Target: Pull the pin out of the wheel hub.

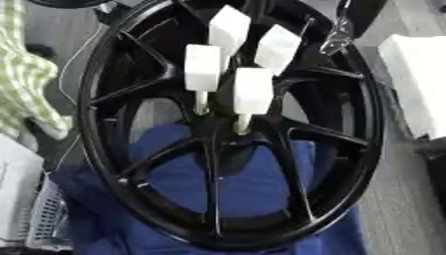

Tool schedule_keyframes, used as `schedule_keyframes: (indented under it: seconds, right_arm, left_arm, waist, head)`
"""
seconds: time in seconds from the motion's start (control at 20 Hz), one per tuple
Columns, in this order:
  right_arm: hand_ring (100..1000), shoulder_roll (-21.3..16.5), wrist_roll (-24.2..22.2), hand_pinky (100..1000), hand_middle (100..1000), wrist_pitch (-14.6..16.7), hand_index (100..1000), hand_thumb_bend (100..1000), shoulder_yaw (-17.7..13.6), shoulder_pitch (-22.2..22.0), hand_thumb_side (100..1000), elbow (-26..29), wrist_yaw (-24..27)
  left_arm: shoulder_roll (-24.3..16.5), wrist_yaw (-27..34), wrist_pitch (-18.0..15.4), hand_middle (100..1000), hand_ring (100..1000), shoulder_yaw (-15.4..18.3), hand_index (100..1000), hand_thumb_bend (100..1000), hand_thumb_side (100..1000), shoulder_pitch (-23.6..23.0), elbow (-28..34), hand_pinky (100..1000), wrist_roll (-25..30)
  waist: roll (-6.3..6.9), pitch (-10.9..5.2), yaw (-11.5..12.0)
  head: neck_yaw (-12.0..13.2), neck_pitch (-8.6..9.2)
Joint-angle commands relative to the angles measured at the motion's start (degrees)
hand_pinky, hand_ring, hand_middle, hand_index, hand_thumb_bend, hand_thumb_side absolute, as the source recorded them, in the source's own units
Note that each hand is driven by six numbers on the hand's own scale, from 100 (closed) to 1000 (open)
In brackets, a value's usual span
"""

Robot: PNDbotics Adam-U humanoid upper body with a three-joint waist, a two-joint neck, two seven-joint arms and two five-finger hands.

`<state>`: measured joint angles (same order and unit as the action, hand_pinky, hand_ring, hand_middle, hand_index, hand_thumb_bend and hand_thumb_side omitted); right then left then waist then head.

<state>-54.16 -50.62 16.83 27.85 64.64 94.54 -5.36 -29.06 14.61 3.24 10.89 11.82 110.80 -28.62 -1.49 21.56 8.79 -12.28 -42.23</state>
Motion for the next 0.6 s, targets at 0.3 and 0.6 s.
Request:
schedule_keyframes:
  seconds: [0.3, 0.6]
  right_arm:
    - [683, -0.27, -1.34, 847, 689, 1.08, 748, 569, -0.49, 0.75, 117, -1.82, -0.57]
    - [681, 0.04, -1.34, 846, 686, 1.24, 744, 566, -0.11, 0.51, 105, -2.57, -0.8]
  left_arm:
    - [-0.45, 0.12, -0.1, 714, 719, 0.44, 807, 543, 646, 0.48, 0.78, 782, 0.08]
    - [-0.3, 0.21, -0.11, 714, 719, 0.45, 807, 542, 646, 0.55, 0.79, 782, 0.04]
  waist:
    - [0.38, -0.63, 0.21]
    - [0.35, -0.66, 0.27]
  head:
    - [-0.7, -0.19]
    - [-0.82, -0.31]
